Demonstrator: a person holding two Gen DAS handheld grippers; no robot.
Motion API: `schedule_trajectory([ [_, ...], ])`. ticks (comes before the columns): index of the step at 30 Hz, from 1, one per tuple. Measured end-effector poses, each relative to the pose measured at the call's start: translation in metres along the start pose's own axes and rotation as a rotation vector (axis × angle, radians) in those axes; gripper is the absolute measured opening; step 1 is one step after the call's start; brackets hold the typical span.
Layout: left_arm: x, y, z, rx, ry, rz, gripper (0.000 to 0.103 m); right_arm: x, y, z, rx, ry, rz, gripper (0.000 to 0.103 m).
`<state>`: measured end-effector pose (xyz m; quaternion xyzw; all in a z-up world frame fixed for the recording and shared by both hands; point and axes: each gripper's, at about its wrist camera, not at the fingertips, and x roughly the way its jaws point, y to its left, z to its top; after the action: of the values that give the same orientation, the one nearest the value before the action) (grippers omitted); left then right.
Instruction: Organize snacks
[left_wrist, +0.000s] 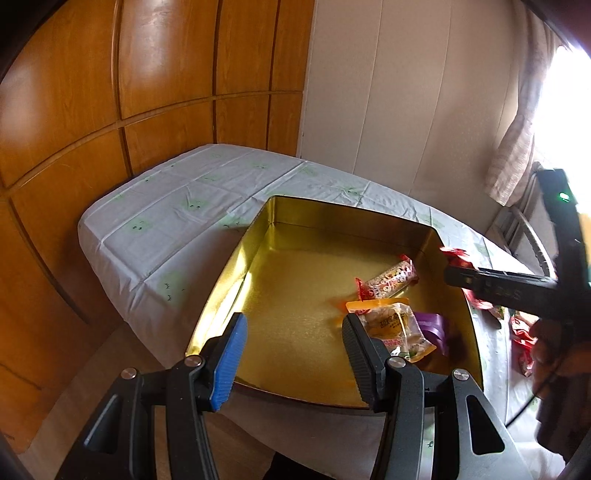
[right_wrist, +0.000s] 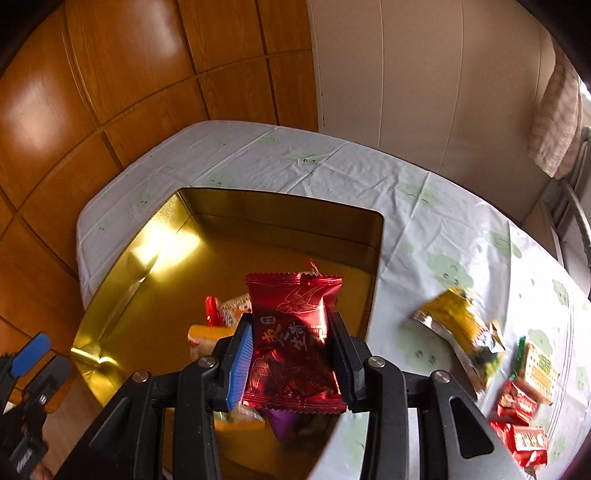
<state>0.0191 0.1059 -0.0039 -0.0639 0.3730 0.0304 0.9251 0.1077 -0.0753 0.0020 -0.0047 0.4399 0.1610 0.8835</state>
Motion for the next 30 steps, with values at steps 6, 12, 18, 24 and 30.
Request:
schedule_trajectory([
  [6,0.001,0.008,-0.001,-0.013,0.000,0.012,0.054,0.032,0.007,0.006,-0.006,0.068,-0.003,0.043],
  [12,0.002,0.013,-0.004,-0.022,0.007,0.017,0.054,0.031,0.004,-0.003,0.004,0.050,0.007,0.043],
  [18,0.004,0.012,-0.005,-0.024,0.010,0.018,0.054,0.004,-0.008,-0.015,0.028,-0.012,0.017,0.043],
  [24,0.002,0.002,-0.007,0.002,0.008,0.006,0.054,-0.029,-0.029,-0.032,0.030,-0.068,-0.010,0.043],
  [30,0.001,-0.011,-0.007,0.041,0.005,-0.007,0.054,-0.056,-0.061,-0.050,0.033,-0.095,-0.068,0.043],
])
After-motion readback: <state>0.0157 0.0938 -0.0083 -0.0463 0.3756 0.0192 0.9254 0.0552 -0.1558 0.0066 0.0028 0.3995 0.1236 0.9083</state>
